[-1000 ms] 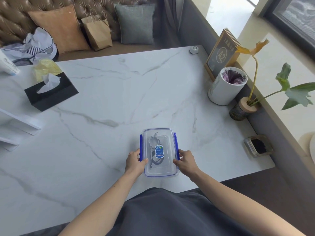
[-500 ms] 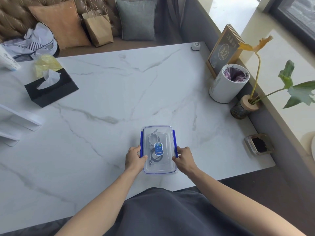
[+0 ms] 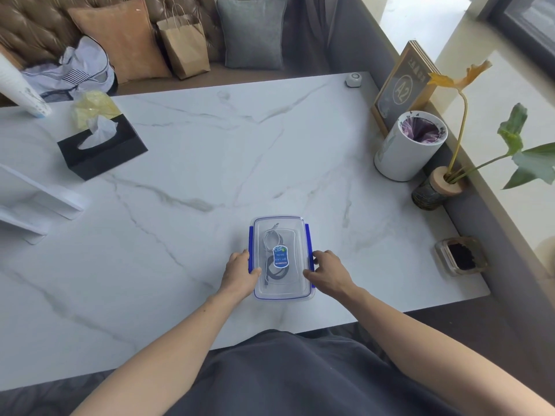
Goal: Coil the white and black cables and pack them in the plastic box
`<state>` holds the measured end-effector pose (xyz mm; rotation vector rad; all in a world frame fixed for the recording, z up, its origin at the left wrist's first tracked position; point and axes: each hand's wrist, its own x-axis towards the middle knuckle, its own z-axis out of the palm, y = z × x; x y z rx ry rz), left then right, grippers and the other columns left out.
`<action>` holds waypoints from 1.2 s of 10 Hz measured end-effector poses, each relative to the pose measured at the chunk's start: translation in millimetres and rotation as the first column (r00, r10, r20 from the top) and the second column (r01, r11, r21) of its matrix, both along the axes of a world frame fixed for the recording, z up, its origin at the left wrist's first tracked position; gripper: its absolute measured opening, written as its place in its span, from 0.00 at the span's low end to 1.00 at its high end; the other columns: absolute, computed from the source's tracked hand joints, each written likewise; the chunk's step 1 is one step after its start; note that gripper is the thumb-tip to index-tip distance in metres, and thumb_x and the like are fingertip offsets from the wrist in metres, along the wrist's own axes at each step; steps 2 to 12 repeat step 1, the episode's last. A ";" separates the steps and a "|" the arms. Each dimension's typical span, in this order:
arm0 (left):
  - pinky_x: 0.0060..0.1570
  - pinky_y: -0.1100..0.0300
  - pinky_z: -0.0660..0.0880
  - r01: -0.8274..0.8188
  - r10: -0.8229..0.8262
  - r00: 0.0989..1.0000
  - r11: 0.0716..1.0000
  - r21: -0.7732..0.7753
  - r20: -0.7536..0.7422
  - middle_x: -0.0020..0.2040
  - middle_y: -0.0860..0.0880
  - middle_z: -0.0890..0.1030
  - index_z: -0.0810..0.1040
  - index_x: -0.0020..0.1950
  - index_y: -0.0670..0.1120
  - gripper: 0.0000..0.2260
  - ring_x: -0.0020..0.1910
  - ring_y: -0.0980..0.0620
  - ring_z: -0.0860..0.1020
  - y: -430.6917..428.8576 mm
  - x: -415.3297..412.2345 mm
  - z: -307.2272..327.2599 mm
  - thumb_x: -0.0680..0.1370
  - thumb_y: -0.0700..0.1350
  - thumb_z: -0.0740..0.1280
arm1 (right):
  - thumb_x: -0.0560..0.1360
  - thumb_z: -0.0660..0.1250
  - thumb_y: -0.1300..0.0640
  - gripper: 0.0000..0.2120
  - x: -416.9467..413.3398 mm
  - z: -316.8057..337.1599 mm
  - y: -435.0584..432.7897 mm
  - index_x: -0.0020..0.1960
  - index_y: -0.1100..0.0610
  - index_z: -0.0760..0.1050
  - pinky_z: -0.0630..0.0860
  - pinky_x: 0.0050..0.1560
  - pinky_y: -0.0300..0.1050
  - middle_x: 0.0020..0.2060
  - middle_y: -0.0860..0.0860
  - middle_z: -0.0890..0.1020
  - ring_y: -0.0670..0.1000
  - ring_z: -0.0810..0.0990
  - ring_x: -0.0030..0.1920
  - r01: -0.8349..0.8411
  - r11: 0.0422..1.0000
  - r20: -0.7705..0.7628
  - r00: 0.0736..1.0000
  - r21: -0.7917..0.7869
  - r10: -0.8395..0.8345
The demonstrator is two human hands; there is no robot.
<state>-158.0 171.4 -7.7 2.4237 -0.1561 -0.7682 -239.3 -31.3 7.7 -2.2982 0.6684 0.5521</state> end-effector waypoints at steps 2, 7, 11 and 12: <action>0.57 0.51 0.76 0.046 -0.045 0.998 0.999 -0.012 0.048 0.56 0.48 0.75 0.71 0.65 0.51 0.19 0.57 0.45 0.77 -0.5 2.4 5.1 0.76 0.52 0.66 | 0.74 0.66 0.53 0.18 9.1 7.3 -5.2 0.62 0.56 0.72 0.81 0.52 0.53 0.57 0.54 0.77 0.56 0.80 0.52 -0.018 0.998 0.073 0.997 -0.060 0.022; 0.57 0.51 0.76 0.046 -0.045 0.998 0.999 -0.012 0.048 0.56 0.48 0.75 0.71 0.65 0.51 0.19 0.57 0.45 0.77 -0.5 2.4 5.1 0.76 0.52 0.66 | 0.74 0.66 0.53 0.18 9.1 7.3 -5.2 0.62 0.56 0.72 0.81 0.52 0.53 0.57 0.54 0.77 0.56 0.80 0.52 -0.018 0.998 0.073 0.997 -0.060 0.022; 0.57 0.51 0.76 0.046 -0.045 0.998 0.999 -0.012 0.048 0.56 0.48 0.75 0.71 0.65 0.51 0.19 0.57 0.45 0.77 -0.5 2.4 5.1 0.76 0.52 0.66 | 0.74 0.66 0.53 0.18 9.1 7.3 -5.2 0.62 0.56 0.72 0.81 0.52 0.53 0.57 0.54 0.77 0.56 0.80 0.52 -0.018 0.998 0.073 0.997 -0.060 0.022; 0.57 0.51 0.76 0.046 -0.045 0.998 0.999 -0.012 0.048 0.56 0.48 0.75 0.71 0.65 0.51 0.19 0.57 0.45 0.77 -0.5 2.4 5.1 0.76 0.52 0.66 | 0.74 0.66 0.53 0.18 9.1 7.3 -5.2 0.62 0.56 0.72 0.81 0.52 0.53 0.57 0.54 0.77 0.56 0.80 0.52 -0.018 0.998 0.073 0.997 -0.060 0.022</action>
